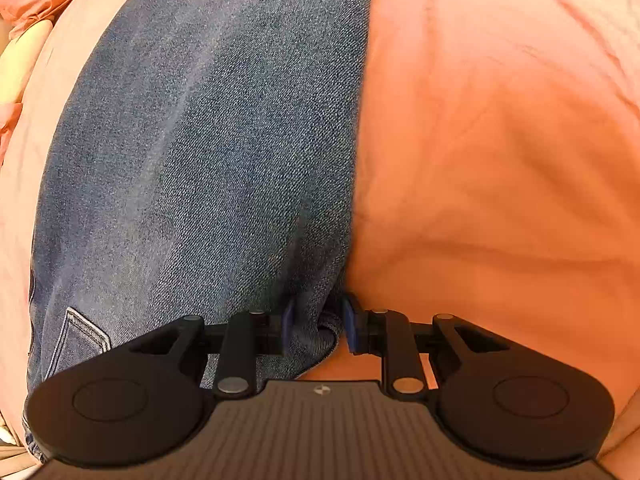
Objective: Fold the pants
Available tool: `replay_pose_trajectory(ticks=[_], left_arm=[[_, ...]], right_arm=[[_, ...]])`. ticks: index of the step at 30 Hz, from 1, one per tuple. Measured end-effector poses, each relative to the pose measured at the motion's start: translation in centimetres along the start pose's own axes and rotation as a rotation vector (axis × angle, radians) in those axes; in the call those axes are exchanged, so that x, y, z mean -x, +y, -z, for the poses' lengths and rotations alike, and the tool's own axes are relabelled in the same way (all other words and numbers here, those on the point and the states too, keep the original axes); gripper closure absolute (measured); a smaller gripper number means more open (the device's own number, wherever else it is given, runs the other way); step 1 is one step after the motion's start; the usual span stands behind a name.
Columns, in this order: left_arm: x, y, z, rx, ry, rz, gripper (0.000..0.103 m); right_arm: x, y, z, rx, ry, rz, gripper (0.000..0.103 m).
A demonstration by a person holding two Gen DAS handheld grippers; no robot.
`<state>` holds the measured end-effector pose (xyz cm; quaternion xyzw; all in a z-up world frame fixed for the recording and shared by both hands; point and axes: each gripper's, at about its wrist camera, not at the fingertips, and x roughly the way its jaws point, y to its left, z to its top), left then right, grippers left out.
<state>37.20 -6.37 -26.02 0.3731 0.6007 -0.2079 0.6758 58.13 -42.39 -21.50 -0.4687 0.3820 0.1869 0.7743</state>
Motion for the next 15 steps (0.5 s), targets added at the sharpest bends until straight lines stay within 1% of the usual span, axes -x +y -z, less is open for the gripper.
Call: replay_pose_trajectory(ticks=[1, 3, 4, 5, 6, 8, 12, 13, 15], left_arm=[[0.0, 0.0, 0.0, 0.001, 0.002, -0.001, 0.075], [-0.2, -0.2, -1.0, 0.008, 0.009, 0.003, 0.075], [-0.2, -0.1, -1.0, 0.010, 0.012, 0.007, 0.075], [-0.3, 0.0, -1.0, 0.009, 0.013, 0.010, 0.075], [-0.3, 0.0, -1.0, 0.008, 0.014, 0.014, 0.075], [-0.4, 0.3, -1.0, 0.008, 0.015, 0.019, 0.075], [-0.3, 0.6, -0.9, 0.005, 0.012, 0.027, 0.075], [-0.3, 0.7, -0.9, 0.004, 0.010, 0.030, 0.075], [-0.1, 1.0, -0.9, 0.010, 0.007, 0.036, 0.075]], right_arm=[[-0.5, -0.1, -0.1, 0.005, -0.008, 0.009, 0.050], [-1.0, -0.5, -0.4, -0.009, -0.018, 0.021, 0.059], [-1.1, -0.9, -0.4, -0.024, -0.013, 0.010, 0.073], [-0.9, -1.6, -0.4, -0.037, -0.010, -0.029, 0.082], [-0.6, -2.1, -0.5, -0.044, -0.009, -0.054, 0.084], [0.8, -2.9, -0.8, -0.035, -0.015, -0.066, 0.088], [3.6, -7.0, -1.9, -0.124, -0.018, -0.138, 0.092], [3.7, -7.9, -2.0, -0.145, 0.006, -0.148, 0.092], [2.7, -8.6, -2.0, -0.177, 0.098, -0.187, 0.092]])
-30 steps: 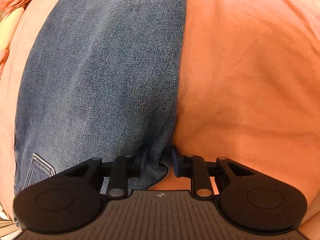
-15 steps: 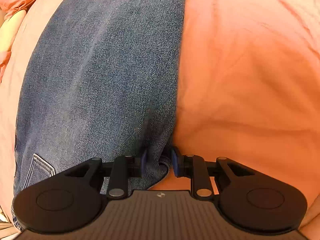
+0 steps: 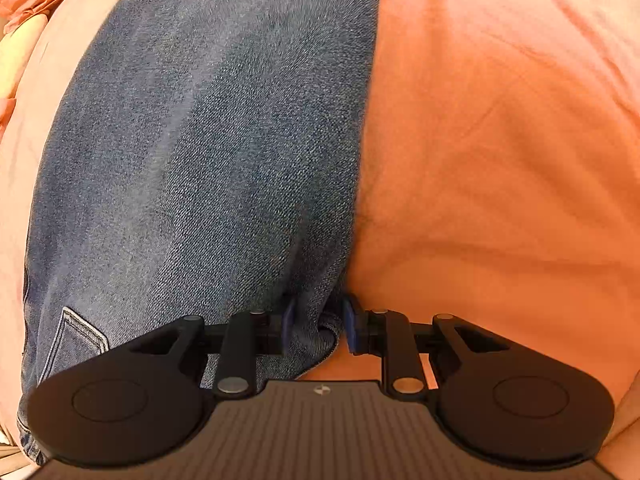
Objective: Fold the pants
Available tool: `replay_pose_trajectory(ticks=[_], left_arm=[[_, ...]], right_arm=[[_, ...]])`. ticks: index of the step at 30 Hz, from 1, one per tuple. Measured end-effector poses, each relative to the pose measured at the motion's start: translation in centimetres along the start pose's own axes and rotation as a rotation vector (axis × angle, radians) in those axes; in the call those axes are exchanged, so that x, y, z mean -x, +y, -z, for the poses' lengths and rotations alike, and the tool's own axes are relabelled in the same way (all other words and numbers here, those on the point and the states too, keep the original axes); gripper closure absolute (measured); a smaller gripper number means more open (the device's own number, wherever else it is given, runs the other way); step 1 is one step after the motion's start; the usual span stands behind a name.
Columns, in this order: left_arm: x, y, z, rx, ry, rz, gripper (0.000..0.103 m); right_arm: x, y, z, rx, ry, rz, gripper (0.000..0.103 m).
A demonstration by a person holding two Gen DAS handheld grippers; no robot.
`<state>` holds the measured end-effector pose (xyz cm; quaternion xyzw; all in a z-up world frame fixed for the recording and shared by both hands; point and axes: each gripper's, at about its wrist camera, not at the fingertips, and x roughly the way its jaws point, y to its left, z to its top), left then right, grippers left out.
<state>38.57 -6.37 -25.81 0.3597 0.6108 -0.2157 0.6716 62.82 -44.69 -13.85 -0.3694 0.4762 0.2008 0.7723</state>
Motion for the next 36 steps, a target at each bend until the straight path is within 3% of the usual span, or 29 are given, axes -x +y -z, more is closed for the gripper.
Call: replay_pose_trajectory(ticks=[2, 5, 7, 9, 11, 14, 18, 21, 23, 27, 29, 33, 36], left_arm=[[0.2, 0.3, 0.0, 0.008, -0.001, 0.003, 0.075], [0.1, 0.4, 0.1, 0.003, -0.003, -0.002, 0.075], [0.1, 0.5, 0.0, 0.002, 0.000, -0.002, 0.075], [0.0, 0.6, -0.2, 0.006, 0.004, 0.000, 0.075], [-0.1, 0.6, -0.2, 0.006, 0.003, -0.001, 0.075], [-0.1, 0.4, -0.1, 0.002, -0.001, -0.006, 0.075], [0.3, 0.3, 0.1, -0.010, -0.015, -0.008, 0.075], [0.5, -0.1, 0.8, -0.015, -0.043, -0.020, 0.074], [0.8, -0.4, 1.4, -0.004, -0.071, -0.033, 0.063], [1.4, -0.3, 2.5, 0.073, -0.119, -0.007, 0.051], [1.4, -0.4, 2.8, 0.105, -0.136, -0.004, 0.047], [1.0, -1.5, 2.8, 0.092, -0.142, -0.048, 0.043], [0.9, -1.9, 2.5, 0.129, -0.142, -0.059, 0.043]], right_arm=[[-1.8, 0.3, 0.0, -0.017, 0.095, -0.020, 0.090], [-4.2, 1.0, 0.6, -0.027, 0.171, 0.017, 0.082], [-5.3, 1.3, 1.5, 0.000, 0.232, 0.106, 0.083], [-5.2, 1.1, 2.6, -0.011, 0.241, 0.145, 0.082], [-3.8, 1.4, 3.5, -0.021, 0.175, 0.126, 0.082], [-2.0, 4.9, 4.6, 0.146, 0.096, 0.154, 0.072], [-1.4, 11.8, 6.8, 0.486, -0.002, 0.185, 0.062], [-2.8, 15.9, 8.4, 0.734, -0.066, 0.273, 0.053], [-4.5, 17.4, 9.2, 0.833, -0.064, 0.310, 0.046], [-7.2, 18.2, 9.6, 0.884, -0.042, 0.402, 0.046], [-8.2, 18.4, 10.0, 0.910, -0.025, 0.463, 0.057], [-9.9, 18.4, 11.5, 0.978, -0.010, 0.529, 0.062], [-10.8, 18.6, 11.8, 0.990, -0.013, 0.594, 0.073]])
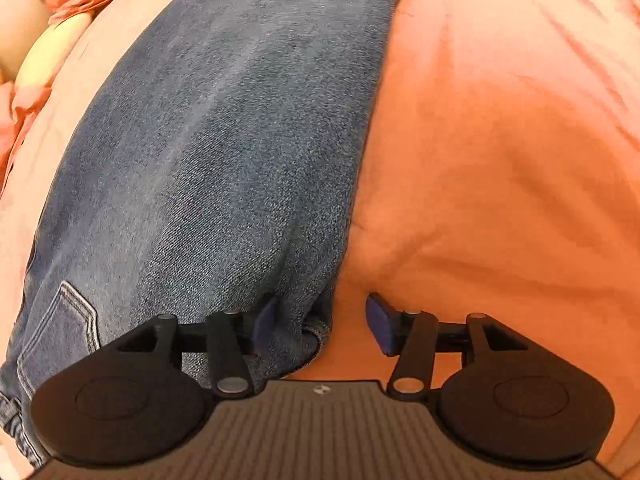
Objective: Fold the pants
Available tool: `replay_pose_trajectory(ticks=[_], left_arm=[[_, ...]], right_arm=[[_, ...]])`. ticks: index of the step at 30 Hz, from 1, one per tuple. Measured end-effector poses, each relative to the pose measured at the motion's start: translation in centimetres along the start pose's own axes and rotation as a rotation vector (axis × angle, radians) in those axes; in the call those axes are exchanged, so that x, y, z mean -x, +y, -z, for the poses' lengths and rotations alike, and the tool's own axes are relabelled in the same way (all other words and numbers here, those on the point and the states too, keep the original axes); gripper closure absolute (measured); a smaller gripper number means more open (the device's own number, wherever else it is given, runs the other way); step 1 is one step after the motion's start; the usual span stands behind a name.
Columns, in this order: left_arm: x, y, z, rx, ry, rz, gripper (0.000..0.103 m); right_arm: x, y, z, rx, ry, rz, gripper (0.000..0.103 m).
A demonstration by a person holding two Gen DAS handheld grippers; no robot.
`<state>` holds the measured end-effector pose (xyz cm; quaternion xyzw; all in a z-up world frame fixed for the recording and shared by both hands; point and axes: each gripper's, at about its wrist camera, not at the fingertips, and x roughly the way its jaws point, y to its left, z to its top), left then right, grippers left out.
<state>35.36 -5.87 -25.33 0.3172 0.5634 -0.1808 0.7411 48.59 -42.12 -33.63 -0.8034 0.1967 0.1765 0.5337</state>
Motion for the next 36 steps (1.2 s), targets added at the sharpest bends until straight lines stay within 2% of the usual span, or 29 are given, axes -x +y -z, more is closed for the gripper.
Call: replay_pose_trajectory(ticks=[1, 2, 3, 4, 9, 10, 14, 18, 22, 23, 25, 29, 32, 36], left_arm=[[0.2, -0.1, 0.0, 0.005, 0.002, -0.001, 0.054], [0.4, -0.3, 0.0, 0.005, 0.008, -0.021, 0.074], [0.5, -0.5, 0.0, -0.014, 0.014, -0.062, 0.078], [0.8, -0.5, 0.0, -0.014, 0.012, -0.055, 0.080], [3.0, 0.1, 0.6, -0.030, -0.002, -0.009, 0.089], [3.8, 0.3, 0.7, -0.034, -0.001, 0.001, 0.100], [7.3, 1.5, 1.7, -0.038, -0.029, -0.002, 0.101], [9.3, 2.9, 2.6, -0.008, -0.031, 0.046, 0.101], [10.6, 1.9, 4.9, -0.045, -0.026, 0.067, 0.101], [10.8, 1.4, 5.4, -0.060, -0.029, 0.071, 0.101], [10.8, 0.4, 6.5, -0.074, -0.035, 0.071, 0.101], [7.2, -1.0, 7.4, -0.089, -0.003, 0.080, 0.101], [4.6, -2.3, 7.6, -0.114, 0.025, 0.066, 0.101], [3.4, -0.9, 7.8, -0.021, 0.018, 0.102, 0.100]], right_arm=[[-0.1, -0.2, 0.1, -0.012, 0.010, 0.000, 0.080], [0.1, -0.5, 0.2, -0.032, 0.017, -0.005, 0.087], [0.3, -0.9, 0.4, -0.036, 0.019, 0.001, 0.091], [0.6, -1.2, 0.8, -0.027, 0.018, 0.013, 0.096], [3.0, -4.7, 2.4, -0.039, 0.011, 0.033, 0.098], [3.6, -5.6, 2.8, -0.045, 0.007, 0.044, 0.099], [7.2, -8.8, 4.7, -0.021, -0.015, 0.062, 0.099], [12.0, -9.2, 6.4, 0.025, -0.010, 0.039, 0.099], [18.1, -7.0, 8.4, 0.018, -0.001, -0.011, 0.099], [20.5, -6.0, 8.3, 0.000, 0.007, -0.038, 0.099], [22.1, -4.0, 7.9, -0.022, 0.018, -0.099, 0.099], [22.7, 2.3, 6.0, -0.035, 0.045, -0.198, 0.099], [21.8, 5.6, 4.9, -0.086, 0.071, -0.232, 0.099], [20.4, 8.1, 3.6, -0.125, 0.093, -0.254, 0.098]])
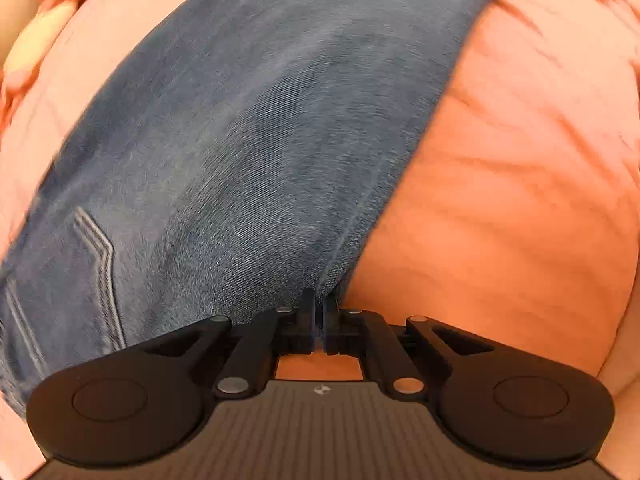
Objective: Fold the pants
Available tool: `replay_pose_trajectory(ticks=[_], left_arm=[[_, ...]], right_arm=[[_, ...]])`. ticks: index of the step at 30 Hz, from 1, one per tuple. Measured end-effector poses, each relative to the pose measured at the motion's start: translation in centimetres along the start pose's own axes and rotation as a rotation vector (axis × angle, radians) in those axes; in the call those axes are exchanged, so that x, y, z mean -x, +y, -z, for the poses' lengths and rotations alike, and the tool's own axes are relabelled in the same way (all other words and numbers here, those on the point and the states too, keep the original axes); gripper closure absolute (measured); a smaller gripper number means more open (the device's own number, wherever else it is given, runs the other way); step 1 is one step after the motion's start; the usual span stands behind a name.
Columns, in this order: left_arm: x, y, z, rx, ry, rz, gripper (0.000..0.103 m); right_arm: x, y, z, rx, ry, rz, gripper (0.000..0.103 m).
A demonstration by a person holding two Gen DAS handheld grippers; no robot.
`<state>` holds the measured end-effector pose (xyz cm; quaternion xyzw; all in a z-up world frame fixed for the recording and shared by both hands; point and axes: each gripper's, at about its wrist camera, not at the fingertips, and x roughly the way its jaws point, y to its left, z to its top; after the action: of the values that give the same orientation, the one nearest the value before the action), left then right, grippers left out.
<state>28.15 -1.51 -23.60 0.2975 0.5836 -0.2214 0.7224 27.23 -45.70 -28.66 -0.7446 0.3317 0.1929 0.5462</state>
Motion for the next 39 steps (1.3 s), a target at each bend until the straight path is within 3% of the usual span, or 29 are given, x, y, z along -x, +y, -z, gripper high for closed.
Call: replay_pose_trajectory(ticks=[4, 6, 8, 10, 14, 17, 20, 23, 28, 30, 33, 36, 39], left_arm=[[0.4, 0.6, 0.4, 0.048, -0.002, -0.005, 0.091], [1.3, 0.8, 0.7, 0.045, -0.001, 0.009, 0.080], [2.4, 1.1, 1.2, 0.045, -0.013, 0.005, 0.052], [3.8, 1.5, 1.9, 0.063, -0.041, 0.004, 0.051], [7.2, 3.4, 2.0, 0.159, -0.113, 0.074, 0.051], [9.2, 5.0, 0.5, 0.212, -0.180, 0.060, 0.048], [9.2, 5.5, -2.2, 0.262, -0.223, -0.006, 0.047], [7.9, 7.5, -4.6, 0.321, -0.232, -0.064, 0.047], [6.2, 10.8, -7.3, 0.412, -0.246, -0.133, 0.047], [5.0, 12.0, -8.3, 0.458, -0.230, -0.138, 0.047], [3.7, 13.7, -8.9, 0.529, -0.216, -0.140, 0.051], [1.8, 15.3, -8.9, 0.595, -0.181, -0.126, 0.059], [-0.4, 16.1, -8.8, 0.600, -0.119, -0.130, 0.059]], right_arm=[[-0.7, 0.8, -1.0, -0.008, 0.018, -0.004, 0.096], [-0.2, 0.2, -1.0, -0.032, 0.024, -0.005, 0.091], [0.1, -1.5, -0.9, -0.087, 0.029, -0.011, 0.081], [1.1, -3.2, -0.1, -0.197, 0.045, -0.049, 0.080], [2.4, -6.2, 2.4, -0.425, 0.089, -0.093, 0.080], [3.0, -9.6, 4.0, -0.782, 0.059, -0.170, 0.090], [3.2, -12.3, 5.7, -1.167, -0.010, -0.259, 0.095], [1.6, -14.8, 5.7, -1.393, -0.069, -0.338, 0.101], [-1.9, -18.2, 3.6, -1.556, -0.163, -0.393, 0.103], [-3.6, -19.1, 2.8, -1.578, -0.159, -0.404, 0.103], [-7.3, -19.8, 2.7, -1.613, -0.082, -0.398, 0.103], [-11.1, -19.0, 3.4, -1.655, 0.007, -0.446, 0.103], [-13.5, -17.1, 3.1, -1.604, 0.091, -0.482, 0.103]])
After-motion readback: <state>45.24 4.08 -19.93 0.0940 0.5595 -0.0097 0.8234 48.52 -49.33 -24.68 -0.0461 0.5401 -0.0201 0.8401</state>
